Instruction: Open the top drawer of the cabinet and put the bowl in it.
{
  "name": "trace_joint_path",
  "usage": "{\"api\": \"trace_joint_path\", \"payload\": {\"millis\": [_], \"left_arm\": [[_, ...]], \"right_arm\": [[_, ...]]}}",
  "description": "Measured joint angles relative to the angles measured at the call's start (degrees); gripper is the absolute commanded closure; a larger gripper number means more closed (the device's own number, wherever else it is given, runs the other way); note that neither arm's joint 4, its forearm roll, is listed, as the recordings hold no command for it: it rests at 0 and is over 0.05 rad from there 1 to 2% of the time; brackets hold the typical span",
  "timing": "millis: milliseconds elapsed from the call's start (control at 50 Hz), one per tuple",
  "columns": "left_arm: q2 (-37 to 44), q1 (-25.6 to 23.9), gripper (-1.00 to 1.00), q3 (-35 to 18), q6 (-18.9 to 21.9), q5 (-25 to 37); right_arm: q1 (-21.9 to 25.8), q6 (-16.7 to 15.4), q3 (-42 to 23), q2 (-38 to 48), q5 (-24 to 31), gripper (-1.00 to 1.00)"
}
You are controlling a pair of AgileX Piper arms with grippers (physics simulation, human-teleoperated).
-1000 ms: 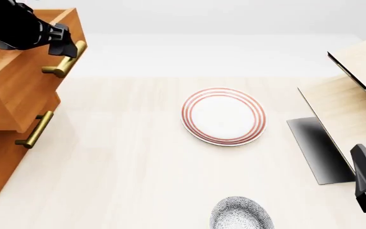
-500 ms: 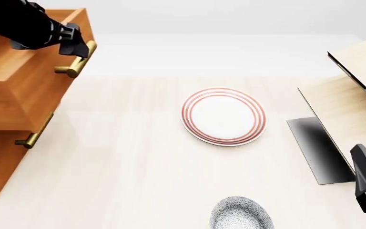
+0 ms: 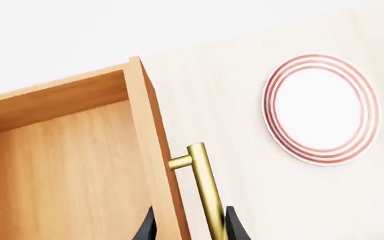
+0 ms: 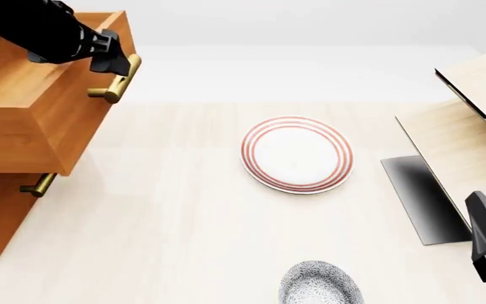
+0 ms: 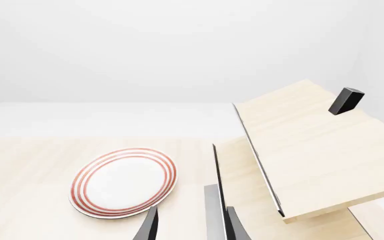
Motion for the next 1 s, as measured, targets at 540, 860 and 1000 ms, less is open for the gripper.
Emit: {"api": "trace_joint_path", "payload": {"millis": [540, 860, 1000], "left_arm": [[-0.21, -2.19, -1.00, -0.87, 0.63, 0.29], [-1.66, -1.91, -1.00, -1.94, 1.21, 1.53], [-1.87, -2.16, -1.00, -2.14, 1.22, 1.82]], "right_arm": [[0.00, 0.00, 0.00, 0.00, 0.00, -1.00], [0.00, 0.00, 0.00, 0.01, 0.00, -1.00], [0.00, 0.00, 0.00, 0.01, 0.00, -1.00]]}}
